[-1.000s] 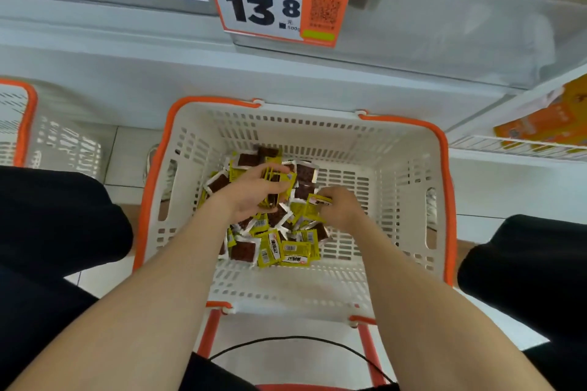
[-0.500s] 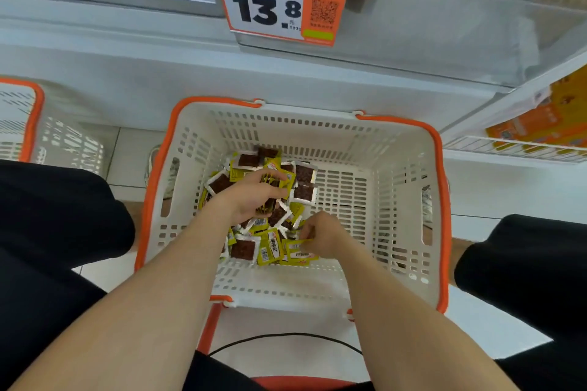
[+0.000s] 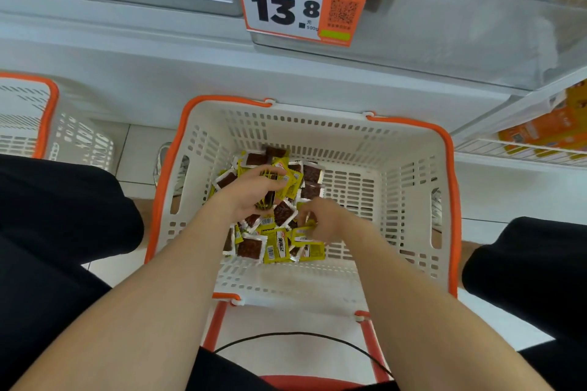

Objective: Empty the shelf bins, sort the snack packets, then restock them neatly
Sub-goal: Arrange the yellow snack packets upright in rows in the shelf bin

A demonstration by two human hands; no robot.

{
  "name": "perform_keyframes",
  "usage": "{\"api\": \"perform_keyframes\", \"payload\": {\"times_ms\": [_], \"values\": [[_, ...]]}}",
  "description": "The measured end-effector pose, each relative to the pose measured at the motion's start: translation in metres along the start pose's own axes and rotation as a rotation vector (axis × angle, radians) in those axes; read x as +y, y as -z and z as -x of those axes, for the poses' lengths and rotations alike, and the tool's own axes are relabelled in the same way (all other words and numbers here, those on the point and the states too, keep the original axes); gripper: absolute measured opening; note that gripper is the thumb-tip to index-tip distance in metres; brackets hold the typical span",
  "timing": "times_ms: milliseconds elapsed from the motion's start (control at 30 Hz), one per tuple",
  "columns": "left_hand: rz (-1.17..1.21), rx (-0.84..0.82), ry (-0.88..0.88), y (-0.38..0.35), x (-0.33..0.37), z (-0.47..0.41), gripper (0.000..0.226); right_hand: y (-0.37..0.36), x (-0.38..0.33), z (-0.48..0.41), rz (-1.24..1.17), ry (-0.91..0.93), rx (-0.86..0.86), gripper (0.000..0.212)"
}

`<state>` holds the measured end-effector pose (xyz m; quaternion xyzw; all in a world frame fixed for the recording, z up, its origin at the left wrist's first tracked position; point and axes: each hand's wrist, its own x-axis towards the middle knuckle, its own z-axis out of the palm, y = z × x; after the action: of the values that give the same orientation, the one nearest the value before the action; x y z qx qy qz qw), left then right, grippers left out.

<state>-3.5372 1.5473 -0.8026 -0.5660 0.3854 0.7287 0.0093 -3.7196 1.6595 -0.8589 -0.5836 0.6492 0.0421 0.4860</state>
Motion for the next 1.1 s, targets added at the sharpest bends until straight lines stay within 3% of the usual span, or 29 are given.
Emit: {"api": "perform_keyframes", "payload": {"times_ms": [233, 300, 367, 567, 667, 867, 933, 1000, 1100], "values": [[0.042, 0.032, -0.005, 0.010, -0.005, -0.001, 0.022, -0.029, -0.040, -0.011, 0.255, 0.107, -0.057, 0.040], [0.072, 0.031, -0.006, 0.012, -0.006, -0.002, 0.021, -0.038, -0.040, -0.009, 0.233, 0.096, -0.047, 0.037], [0.098, 0.024, -0.007, 0.015, -0.007, -0.003, 0.022, -0.038, -0.036, -0.008, 0.155, 0.071, -0.008, 0.020], [0.147, -0.061, 0.012, 0.016, 0.000, 0.004, 0.022, 0.018, -0.024, 0.013, -0.157, -0.049, 0.038, 0.031], [0.250, -0.096, -0.029, 0.013, 0.006, 0.014, 0.026, 0.066, -0.022, 0.028, -0.497, -0.047, 0.075, 0.038], [0.483, -0.300, -0.182, 0.000, 0.022, 0.036, 0.052, 0.111, -0.049, 0.065, -1.271, -0.057, 0.176, 0.029], [0.502, -0.333, -0.298, -0.014, 0.033, 0.046, 0.058, 0.111, -0.061, 0.071, -1.378, -0.048, 0.166, 0.015], [0.527, -0.369, -0.384, -0.025, 0.043, 0.058, 0.064, 0.112, -0.072, 0.077, -1.453, -0.046, 0.160, 0.013], [0.433, -0.375, -0.457, -0.031, 0.053, 0.078, 0.060, 0.120, -0.083, 0.091, -1.387, -0.030, 0.155, 0.013]]}}
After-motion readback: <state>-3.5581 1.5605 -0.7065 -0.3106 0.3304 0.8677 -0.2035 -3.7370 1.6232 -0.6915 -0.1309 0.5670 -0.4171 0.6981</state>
